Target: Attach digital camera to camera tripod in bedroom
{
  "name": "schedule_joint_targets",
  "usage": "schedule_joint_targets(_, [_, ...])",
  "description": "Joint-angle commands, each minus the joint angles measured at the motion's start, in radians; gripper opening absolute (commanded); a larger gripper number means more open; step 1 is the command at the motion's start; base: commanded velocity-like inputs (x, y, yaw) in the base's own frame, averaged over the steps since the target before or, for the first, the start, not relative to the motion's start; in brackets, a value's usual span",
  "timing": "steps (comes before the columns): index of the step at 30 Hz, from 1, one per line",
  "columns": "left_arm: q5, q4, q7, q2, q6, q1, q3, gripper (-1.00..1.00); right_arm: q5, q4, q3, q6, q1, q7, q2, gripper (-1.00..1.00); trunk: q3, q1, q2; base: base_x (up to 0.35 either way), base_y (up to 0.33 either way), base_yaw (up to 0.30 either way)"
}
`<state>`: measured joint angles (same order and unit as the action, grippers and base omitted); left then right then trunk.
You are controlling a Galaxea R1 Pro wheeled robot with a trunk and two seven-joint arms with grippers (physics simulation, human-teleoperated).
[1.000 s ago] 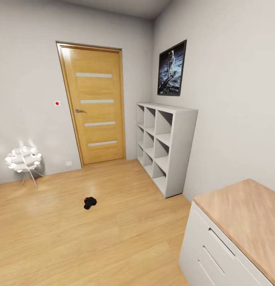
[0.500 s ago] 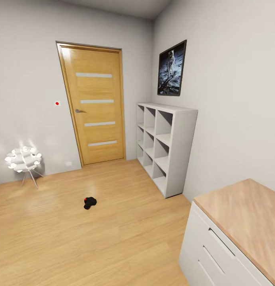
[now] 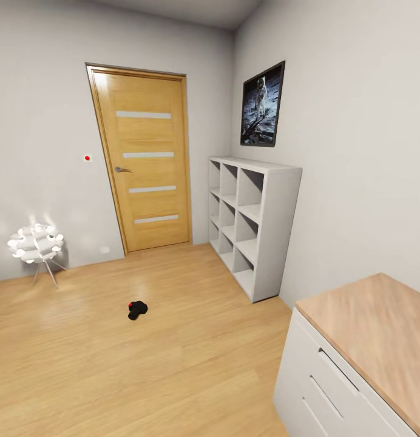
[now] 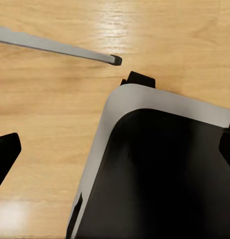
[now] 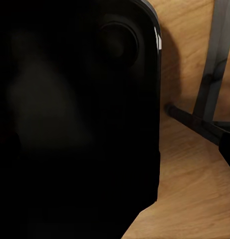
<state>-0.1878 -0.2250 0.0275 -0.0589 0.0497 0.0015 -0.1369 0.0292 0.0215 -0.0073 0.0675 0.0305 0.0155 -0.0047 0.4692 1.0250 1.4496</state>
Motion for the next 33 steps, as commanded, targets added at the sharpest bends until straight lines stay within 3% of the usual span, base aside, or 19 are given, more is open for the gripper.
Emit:
schedule_joint_targets(1, [-0.010,0.002,0.002,0.000,0.006,0.000,0.001,1.00,0.003,0.001,0.000,0.002,0.000,0.001,0.000,1.00,0.001,0.000,0.000,0.000,0.000,0.000])
schedule_joint_targets(15, [-0.008,0.114,-0.001,0.015,-0.002,0.001,-0.001,1.00,0.003,0.001,0.000,0.003,0.001,0.001,0.000,1.00,0.001,0.000,0.000,0.000,-0.001,0.000])
schedule_joint_targets(33, [-0.007,0.125,-0.001,0.017,-0.005,0.000,-0.001,1.00,0.003,0.001,0.000,0.003,0.000,0.001,0.000,1.00,0.001,0.000,0.000,0.000,-0.084,0.000])
